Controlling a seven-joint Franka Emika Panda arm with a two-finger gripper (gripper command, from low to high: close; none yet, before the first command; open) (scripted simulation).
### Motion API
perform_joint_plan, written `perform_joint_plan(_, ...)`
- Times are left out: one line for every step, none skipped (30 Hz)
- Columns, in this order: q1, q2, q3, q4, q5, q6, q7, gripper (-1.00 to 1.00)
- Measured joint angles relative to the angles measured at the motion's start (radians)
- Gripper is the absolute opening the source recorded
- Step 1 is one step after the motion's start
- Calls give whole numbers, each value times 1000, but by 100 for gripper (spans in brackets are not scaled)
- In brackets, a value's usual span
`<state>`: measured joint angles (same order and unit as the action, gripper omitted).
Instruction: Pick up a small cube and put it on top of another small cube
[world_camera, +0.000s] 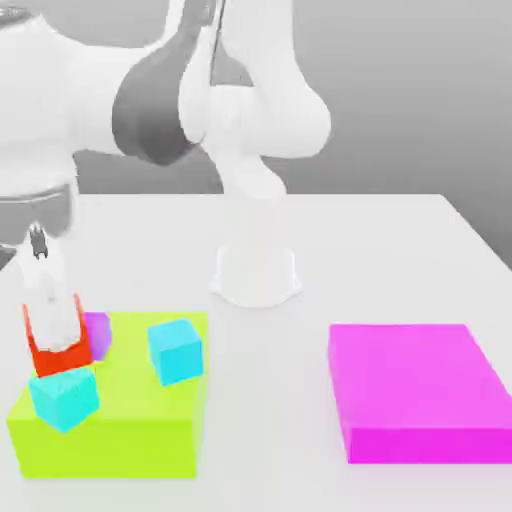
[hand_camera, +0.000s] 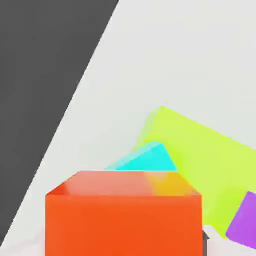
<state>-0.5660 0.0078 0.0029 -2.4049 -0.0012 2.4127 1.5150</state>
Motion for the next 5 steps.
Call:
perform_joint_plan(-21, 23, 26, -11, 0, 34, 2, 100)
perform_joint_plan(7, 23, 26, -11, 0, 34, 2, 100)
perform_joint_plan(11, 23, 26, -11, 0, 34, 2, 100)
perform_joint_plan(12, 23, 26, -11, 0, 34, 2, 100)
perform_joint_plan(12, 23, 26, -11, 0, 34, 2, 100)
